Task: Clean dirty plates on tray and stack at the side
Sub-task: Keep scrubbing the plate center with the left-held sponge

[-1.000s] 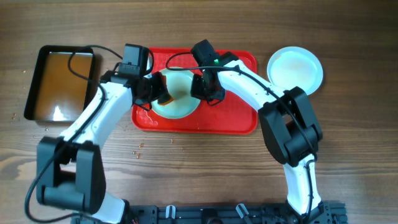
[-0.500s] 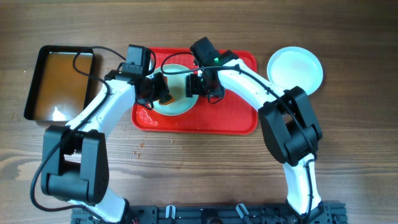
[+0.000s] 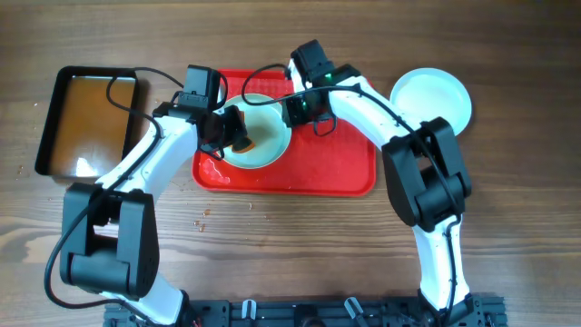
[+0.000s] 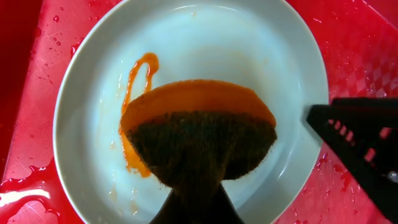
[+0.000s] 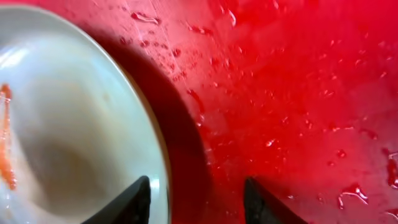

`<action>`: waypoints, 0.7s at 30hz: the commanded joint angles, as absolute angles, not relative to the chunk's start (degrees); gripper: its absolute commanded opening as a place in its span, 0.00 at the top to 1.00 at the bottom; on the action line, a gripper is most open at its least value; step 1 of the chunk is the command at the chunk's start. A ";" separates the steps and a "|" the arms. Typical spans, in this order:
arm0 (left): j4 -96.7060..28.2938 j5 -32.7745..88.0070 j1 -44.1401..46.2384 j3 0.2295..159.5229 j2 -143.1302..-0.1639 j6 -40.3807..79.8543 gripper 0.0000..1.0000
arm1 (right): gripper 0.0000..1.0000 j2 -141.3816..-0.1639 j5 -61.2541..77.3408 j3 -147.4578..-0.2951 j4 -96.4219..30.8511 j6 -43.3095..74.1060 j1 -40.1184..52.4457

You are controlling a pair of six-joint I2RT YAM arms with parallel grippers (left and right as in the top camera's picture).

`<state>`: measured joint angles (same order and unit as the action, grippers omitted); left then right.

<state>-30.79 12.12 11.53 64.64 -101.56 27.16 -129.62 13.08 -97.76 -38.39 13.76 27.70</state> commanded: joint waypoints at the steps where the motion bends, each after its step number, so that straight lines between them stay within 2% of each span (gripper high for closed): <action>1: -30.59 12.86 11.79 64.38 -103.61 27.51 0.96 | 0.60 -132.66 15.55 -97.80 -41.19 16.78 28.10; 3: -30.55 12.86 11.79 64.38 -104.42 27.51 0.96 | 0.65 -132.66 15.77 -97.80 -42.17 17.80 28.23; 6: -29.89 13.28 11.79 64.38 -105.21 27.51 0.96 | 0.85 -132.66 15.75 -97.80 -44.51 18.68 28.60; 10: -27.92 15.14 11.90 64.38 -105.36 27.51 0.96 | 0.95 -132.66 14.06 -97.82 -44.95 18.63 29.47; 21: -23.20 14.74 16.56 64.38 -108.71 27.57 0.96 | 0.96 -132.66 12.88 -97.82 -44.16 19.86 29.98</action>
